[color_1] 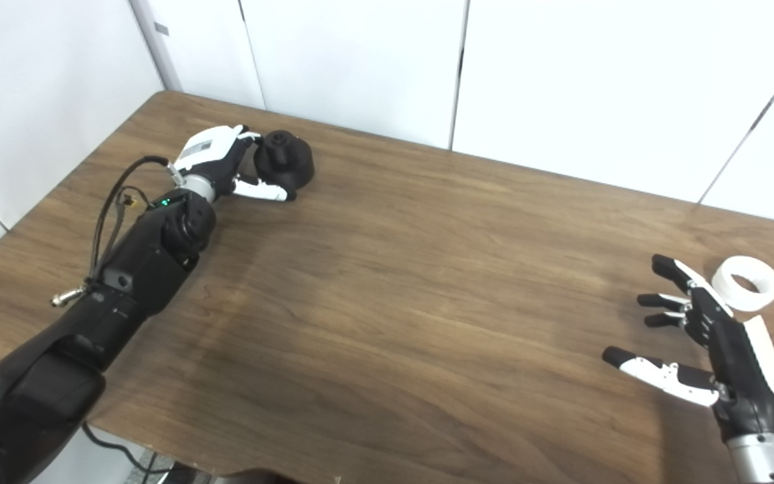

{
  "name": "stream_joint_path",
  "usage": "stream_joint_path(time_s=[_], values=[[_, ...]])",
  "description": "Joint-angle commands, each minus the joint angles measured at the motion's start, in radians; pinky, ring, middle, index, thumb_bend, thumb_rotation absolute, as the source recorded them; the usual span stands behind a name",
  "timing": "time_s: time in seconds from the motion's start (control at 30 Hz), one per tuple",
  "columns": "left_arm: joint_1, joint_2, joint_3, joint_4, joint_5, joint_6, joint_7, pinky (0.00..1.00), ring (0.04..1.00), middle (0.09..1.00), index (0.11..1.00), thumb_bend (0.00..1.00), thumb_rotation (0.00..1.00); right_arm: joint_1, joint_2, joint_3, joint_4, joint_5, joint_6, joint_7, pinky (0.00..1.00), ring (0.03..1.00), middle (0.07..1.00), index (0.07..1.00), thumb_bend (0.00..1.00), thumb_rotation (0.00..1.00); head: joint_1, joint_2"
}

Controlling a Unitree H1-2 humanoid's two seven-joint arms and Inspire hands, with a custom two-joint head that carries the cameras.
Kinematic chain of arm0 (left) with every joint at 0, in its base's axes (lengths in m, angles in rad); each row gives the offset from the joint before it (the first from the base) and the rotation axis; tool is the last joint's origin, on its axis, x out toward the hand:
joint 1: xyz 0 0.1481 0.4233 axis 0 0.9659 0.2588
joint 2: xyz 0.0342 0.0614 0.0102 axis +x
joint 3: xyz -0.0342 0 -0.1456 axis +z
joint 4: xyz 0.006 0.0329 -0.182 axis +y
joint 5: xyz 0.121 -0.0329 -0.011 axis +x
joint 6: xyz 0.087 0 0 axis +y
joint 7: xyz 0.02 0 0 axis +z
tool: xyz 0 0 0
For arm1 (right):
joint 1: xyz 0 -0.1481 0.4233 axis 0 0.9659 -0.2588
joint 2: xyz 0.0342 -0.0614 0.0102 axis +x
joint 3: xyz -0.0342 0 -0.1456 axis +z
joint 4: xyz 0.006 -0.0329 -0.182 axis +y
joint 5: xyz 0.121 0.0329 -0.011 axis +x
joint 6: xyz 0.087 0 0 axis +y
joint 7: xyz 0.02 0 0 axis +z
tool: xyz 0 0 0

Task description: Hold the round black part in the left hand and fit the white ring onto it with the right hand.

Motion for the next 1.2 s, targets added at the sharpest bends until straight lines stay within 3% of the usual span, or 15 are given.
stream_joint_path(time_s=[0.0, 0.47, 0.97, 1.17], values=[[-0.059, 0.009, 0.011, -0.001, -0.004, -0.017, 0.038, 1.0, 1.0, 1.0, 0.87, 1.0, 0.5, -0.016, -0.013, -0.015, -0.046, 0.005, -0.008, -0.003, 0.63, 0.718, 0.874, 0.859, 0.74, 0.26, 0.001, 0.001], [-0.074, -0.028, 0.034, 0.082, -0.042, -0.07, 0.151, 1.0, 1.0, 1.0, 0.844, 1.0, 0.5, -0.006, -0.018, -0.015, -0.053, 0.007, -0.007, 0.004, 0.59, 0.715, 0.881, 0.853, 0.74, 0.27, -0.003, 0.011], [-0.088, -0.064, 0.057, 0.12, -0.083, -0.051, 0.188, 1.0, 1.0, 1.0, 0.829, 1.0, 0.49, 0.007, -0.02, -0.015, -0.074, 0.008, 0.011, 0.015, 0.6, 0.717, 0.882, 0.854, 0.73, 0.26, -0.013, 0.025], [-0.092, -0.071, 0.066, 0.16, -0.093, -0.076, 0.229, 1.0, 1.0, 1.0, 0.806, 1.0, 0.47, 0.01, -0.024, -0.016, -0.081, 0.013, 0.014, 0.02, 0.6, 0.715, 0.882, 0.853, 0.73, 0.26, -0.012, 0.032]])
